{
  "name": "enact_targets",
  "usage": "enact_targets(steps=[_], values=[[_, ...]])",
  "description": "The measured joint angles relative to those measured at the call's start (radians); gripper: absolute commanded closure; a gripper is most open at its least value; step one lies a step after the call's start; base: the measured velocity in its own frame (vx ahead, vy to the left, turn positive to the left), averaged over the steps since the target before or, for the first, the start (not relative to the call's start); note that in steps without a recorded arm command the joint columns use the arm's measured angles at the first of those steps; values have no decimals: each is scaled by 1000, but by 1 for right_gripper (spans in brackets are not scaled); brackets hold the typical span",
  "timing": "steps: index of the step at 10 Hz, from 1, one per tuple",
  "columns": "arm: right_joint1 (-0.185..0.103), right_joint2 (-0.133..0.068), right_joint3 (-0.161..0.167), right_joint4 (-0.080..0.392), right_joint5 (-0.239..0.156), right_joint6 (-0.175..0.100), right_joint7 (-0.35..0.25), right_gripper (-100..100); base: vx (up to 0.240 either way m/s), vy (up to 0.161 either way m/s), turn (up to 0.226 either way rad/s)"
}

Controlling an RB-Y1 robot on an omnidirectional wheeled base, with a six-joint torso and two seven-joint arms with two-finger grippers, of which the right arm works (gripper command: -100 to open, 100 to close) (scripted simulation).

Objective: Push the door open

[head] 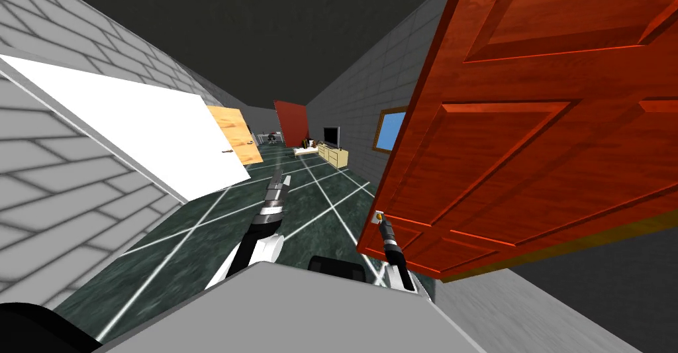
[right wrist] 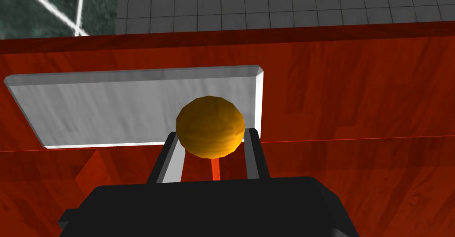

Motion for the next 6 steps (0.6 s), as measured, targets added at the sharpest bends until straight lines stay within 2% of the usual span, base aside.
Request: enact_targets(steps=[1, 5, 6], values=[[-11, -1, -14, 17, -8, -3, 6, 100, 176, 71, -52], [-22, 7, -61, 28, -32, 6, 33, 100, 184, 77, -59], [-26, 7, -71, 31, -38, 8, 38, 100, 73, 19, -32]])
